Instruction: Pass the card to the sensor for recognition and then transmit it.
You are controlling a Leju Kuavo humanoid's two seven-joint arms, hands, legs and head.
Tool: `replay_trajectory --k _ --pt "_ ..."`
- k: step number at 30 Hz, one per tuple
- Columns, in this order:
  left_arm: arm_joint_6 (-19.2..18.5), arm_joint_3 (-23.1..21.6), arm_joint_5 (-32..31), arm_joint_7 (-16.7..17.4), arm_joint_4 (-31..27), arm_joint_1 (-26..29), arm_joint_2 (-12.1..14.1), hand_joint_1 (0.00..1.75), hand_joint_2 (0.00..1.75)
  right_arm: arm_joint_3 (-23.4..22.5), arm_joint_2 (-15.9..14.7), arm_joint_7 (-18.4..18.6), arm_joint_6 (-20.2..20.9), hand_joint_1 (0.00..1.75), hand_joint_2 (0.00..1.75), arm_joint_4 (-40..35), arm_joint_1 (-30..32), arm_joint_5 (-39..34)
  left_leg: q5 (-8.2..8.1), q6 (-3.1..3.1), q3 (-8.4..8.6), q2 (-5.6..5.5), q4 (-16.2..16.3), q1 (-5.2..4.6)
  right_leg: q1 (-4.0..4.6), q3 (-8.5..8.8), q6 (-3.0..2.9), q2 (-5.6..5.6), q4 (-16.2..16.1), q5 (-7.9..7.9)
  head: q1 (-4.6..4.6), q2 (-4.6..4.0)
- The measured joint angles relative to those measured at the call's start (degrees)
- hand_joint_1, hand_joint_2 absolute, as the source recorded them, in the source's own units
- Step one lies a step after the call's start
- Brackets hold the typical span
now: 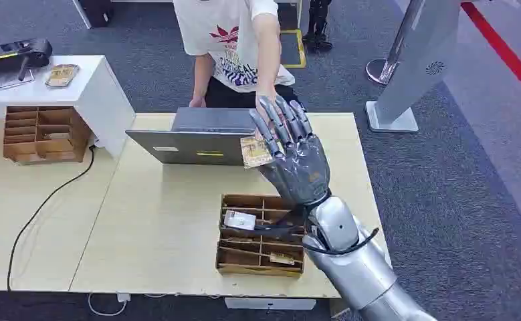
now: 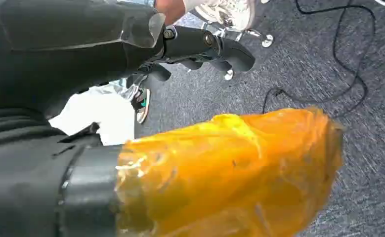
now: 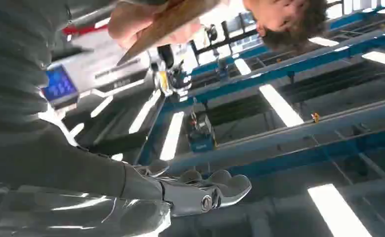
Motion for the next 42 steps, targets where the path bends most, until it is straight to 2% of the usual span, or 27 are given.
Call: replay_trajectory --k 1,2,14,42 --pt "-0.2 -0.2 0.0 0.0 0.0 -0.1 0.0 0.00 0.00 0.0 -0.3 0.2 -0.1 1.54 1.75 0.9 -0.9 0.3 0.00 0.00 0.00 0.00 0.0 0.00 0.00 0.00 0.00 -0.01 0.0 0.00 0.00 0.00" --pt "-0.3 -0.5 0.0 0.0 0.0 -0.1 -0.1 0.00 0.00 0.1 -0.6 0.4 -0.2 1.73 1.75 2.3 -1.7 0.4 0.01 0.00 0.00 -0.01 0.0 0.00 0.00 0.00 0.00 -0.02 0.0 0.00 0.02 0.00" --pt "-0.4 -1.3 0.1 0.1 0.0 -0.5 -0.2 0.00 0.00 0.3 -1.7 -0.1 -0.3 1.75 1.75 7.8 -4.4 -0.1 0.00 0.00 0.00 -0.01 0.0 0.00 0.00 -0.01 0.00 0.00 0.0 0.00 0.00 0.00" --pt "-0.5 -1.3 0.2 0.2 0.0 -0.5 -0.2 0.00 0.00 0.4 -1.9 0.4 -0.3 1.75 1.75 9.1 -4.4 -0.6 0.00 0.00 0.00 -0.01 0.0 0.00 0.00 -0.01 0.00 0.00 0.0 0.00 0.00 0.00"
